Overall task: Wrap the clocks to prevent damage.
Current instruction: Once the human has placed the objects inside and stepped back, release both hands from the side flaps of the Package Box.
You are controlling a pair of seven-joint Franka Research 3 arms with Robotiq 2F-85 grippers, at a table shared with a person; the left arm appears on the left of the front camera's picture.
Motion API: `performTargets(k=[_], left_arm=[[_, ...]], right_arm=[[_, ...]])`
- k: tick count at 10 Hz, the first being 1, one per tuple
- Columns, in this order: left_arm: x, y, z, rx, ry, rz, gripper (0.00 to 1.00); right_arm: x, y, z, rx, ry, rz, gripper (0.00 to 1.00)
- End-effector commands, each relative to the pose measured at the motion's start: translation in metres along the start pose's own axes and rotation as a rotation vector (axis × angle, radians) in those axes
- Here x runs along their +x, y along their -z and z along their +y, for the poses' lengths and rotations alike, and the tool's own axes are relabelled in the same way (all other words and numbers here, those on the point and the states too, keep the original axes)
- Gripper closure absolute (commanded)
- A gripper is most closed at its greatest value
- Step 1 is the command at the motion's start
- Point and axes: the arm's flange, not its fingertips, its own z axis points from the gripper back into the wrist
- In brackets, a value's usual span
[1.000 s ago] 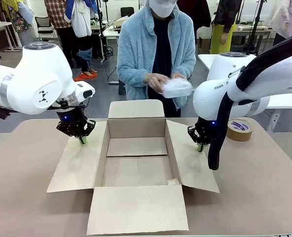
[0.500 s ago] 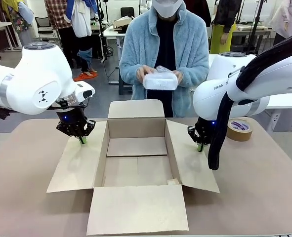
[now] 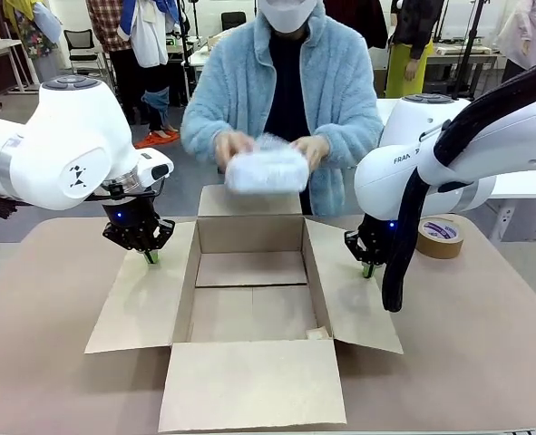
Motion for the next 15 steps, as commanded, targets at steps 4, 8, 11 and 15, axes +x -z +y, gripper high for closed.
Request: performTargets(k=[4,8,11,15], left_arm=[[0.0007,-0.0006,-0.0010,0.003,-0.001,-0.003,1.00],[0.0007,-0.0006,-0.0010,0.003,-0.001,-0.003,1.00],[0.0007,-0.0006,-0.0010,0.003,-0.001,-0.003,1.00],[0.0007,-0.0006,-0.0010,0.003,-0.001,-0.003,1.00]], right_arm=[[0.0000,0.0001,-0.0001,0.000,0.000,-0.001,0.99],[0.0000,0.0001,-0.0001,0.000,0.000,-0.001,0.99],[0.0000,0.0001,-0.0001,0.000,0.000,-0.001,0.99],[0.0000,0.0001,-0.0001,0.000,0.000,-0.001,0.99]])
